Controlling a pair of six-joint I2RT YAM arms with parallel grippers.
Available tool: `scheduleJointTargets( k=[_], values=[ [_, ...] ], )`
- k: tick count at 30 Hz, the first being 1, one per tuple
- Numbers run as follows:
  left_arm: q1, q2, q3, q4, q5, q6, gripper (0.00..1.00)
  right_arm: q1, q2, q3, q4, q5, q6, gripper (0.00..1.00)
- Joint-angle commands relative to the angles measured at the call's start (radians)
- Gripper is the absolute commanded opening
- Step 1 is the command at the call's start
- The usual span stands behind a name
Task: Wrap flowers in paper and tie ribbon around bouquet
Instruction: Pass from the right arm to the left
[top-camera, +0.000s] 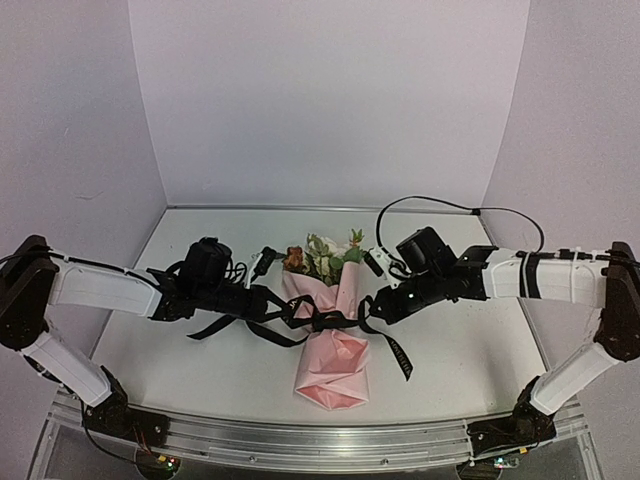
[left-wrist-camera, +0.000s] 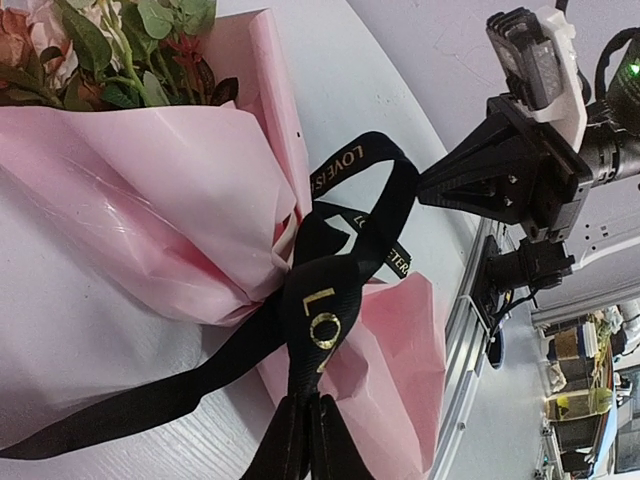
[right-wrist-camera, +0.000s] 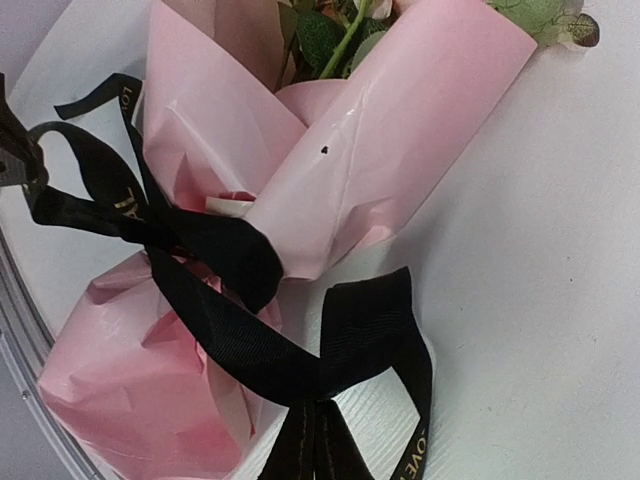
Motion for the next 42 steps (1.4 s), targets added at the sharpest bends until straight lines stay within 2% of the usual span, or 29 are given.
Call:
scheduleJointTargets(
  k=[1,4,9,12,15,19,25,29,33,42],
  values=[
    [-0.003,-0.067,-0.037,0.085,-0.058,-0.028,0.07,0.016,-0.063,0.026,-0.034,-0.036,0.074,0.0],
    [-0.003,-0.106,-0.083,0.113,-0.124,-0.049,0.14,0.032,-0.078,0.035,-0.062,-0.039,0.098,0.0],
    [-0.004,-0.185,-0.15,0.154,-0.21,-0.072,0.39,0.084,-0.069,0.083,-0.14,-0.008,0.114,0.0],
    [-0.013,-0.232,-0.149,0.127,-0.254,-0.031,0.45,0.099,-0.061,0.093,-0.148,0.024,0.158,0.0],
    [-0.051,-0.278,-0.097,0.054,-0.338,0.069,0.46,0.101,-0.057,0.099,-0.147,0.062,0.229,0.0],
    [-0.135,-0.232,0.027,-0.016,-0.327,0.266,0.45,0.104,-0.038,0.128,-0.135,0.07,0.326,0.0],
    [-0.189,-0.079,0.164,-0.071,-0.116,0.581,0.44,0.104,-0.019,0.173,-0.139,0.071,0.397,0.0],
    [-0.192,-0.009,0.212,-0.113,-0.052,0.742,0.47,0.104,-0.003,0.189,-0.14,0.049,0.427,0.0],
    [-0.192,0.069,0.27,-0.168,-0.014,0.809,0.47,0.104,0.004,0.193,-0.137,0.038,0.45,0.0],
    [-0.195,0.177,0.339,-0.165,-0.015,0.871,0.49,0.104,0.011,0.2,-0.122,0.018,0.536,0.0]
  ],
)
